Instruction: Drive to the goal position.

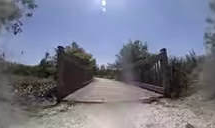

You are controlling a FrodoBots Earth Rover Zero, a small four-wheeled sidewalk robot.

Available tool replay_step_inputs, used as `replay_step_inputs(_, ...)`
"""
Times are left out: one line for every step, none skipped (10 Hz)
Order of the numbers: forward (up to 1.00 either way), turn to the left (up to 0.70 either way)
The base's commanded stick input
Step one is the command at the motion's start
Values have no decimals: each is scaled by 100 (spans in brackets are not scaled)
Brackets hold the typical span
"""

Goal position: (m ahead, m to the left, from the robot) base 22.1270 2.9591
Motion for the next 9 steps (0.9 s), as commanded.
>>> replay_step_inputs(70, 0)
replay_step_inputs(70, 0)
replay_step_inputs(70, 0)
replay_step_inputs(70, 0)
replay_step_inputs(70, 0)
replay_step_inputs(70, 0)
replay_step_inputs(70, 0)
replay_step_inputs(70, 0)
replay_step_inputs(70, 0)
